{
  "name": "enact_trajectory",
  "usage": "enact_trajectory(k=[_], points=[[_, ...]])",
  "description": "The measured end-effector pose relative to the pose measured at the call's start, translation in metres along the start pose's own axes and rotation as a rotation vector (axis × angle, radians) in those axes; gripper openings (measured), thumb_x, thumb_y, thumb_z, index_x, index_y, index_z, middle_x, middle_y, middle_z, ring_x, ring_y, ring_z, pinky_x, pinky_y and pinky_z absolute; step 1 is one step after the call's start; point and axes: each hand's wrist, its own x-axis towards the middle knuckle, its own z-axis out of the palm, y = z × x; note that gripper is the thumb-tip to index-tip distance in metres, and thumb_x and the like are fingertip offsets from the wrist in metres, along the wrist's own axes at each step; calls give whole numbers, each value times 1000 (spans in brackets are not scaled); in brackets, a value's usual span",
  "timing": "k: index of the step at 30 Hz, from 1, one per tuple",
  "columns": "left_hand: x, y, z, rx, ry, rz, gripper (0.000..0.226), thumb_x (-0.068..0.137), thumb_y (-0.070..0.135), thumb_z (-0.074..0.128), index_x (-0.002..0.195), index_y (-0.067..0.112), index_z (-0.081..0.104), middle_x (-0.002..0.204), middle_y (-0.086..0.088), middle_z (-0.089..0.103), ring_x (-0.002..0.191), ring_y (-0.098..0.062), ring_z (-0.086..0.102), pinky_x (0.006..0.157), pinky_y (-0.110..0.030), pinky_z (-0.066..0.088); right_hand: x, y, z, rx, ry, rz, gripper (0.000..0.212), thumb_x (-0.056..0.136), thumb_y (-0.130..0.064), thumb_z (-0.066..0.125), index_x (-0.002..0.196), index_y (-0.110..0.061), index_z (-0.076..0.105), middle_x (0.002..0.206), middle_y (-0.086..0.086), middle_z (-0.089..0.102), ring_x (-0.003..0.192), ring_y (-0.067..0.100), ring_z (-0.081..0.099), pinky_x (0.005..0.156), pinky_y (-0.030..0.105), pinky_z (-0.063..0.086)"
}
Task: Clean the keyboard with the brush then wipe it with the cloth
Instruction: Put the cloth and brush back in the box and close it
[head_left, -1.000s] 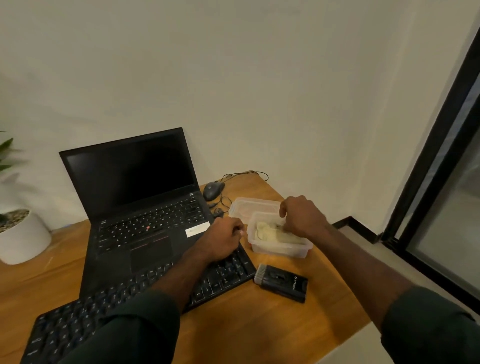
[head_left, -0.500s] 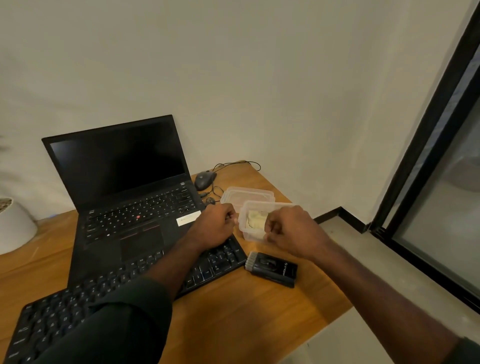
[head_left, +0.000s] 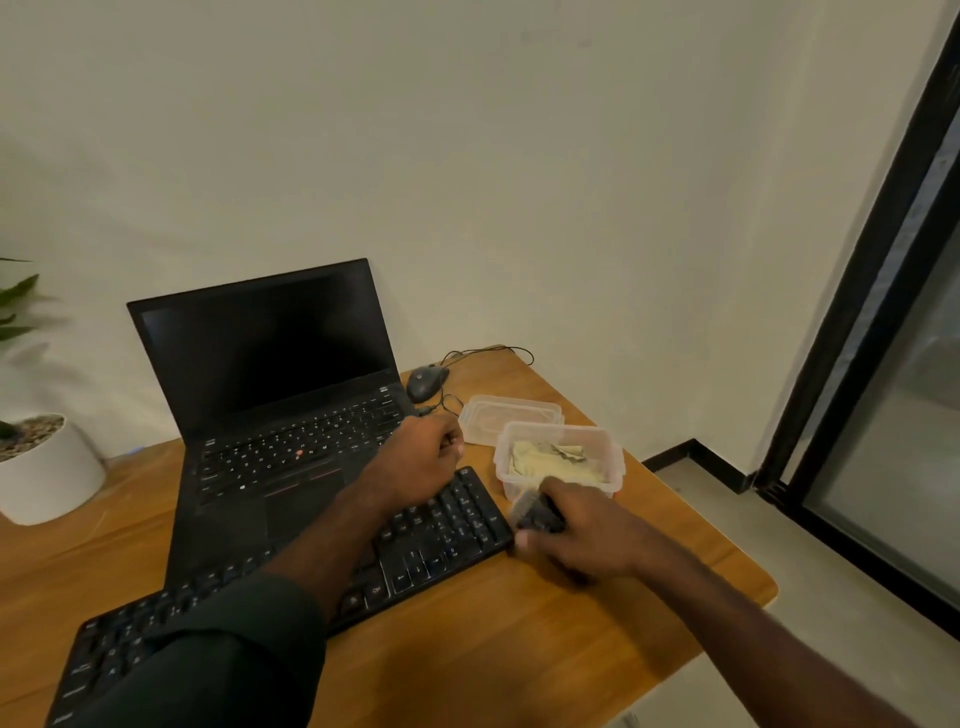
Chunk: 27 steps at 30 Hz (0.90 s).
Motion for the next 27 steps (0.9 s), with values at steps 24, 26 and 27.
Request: enact_trajectory(k=[24, 26, 27], points=[[9, 21, -83, 120, 53, -22, 11, 96, 17, 54, 88, 21, 61, 83, 1, 63, 77, -16, 61, 75, -40, 57, 52, -99, -52, 1126, 143, -104, 18, 107, -25, 45, 122, -23, 54, 92, 15, 65, 67, 24, 61, 43, 25, 32], [9, 21, -83, 122, 53, -25, 11, 96, 17, 55, 89, 21, 61, 84, 1, 63, 78, -16, 61, 76, -40, 57, 52, -99, -52, 1157, 125, -116, 19, 106, -20, 42, 122, -22, 53, 92, 15, 65, 68, 24, 61, 44, 27, 32], [10, 21, -82, 121, 54, -24, 11, 96, 17, 55, 88, 21, 61, 83, 2, 63, 78, -16, 61, 76, -40, 57, 51, -99, -53, 1170, 122, -125, 20, 106, -17, 41, 122, -21, 52, 91, 14, 65, 68, 24, 61, 45, 27, 32]])
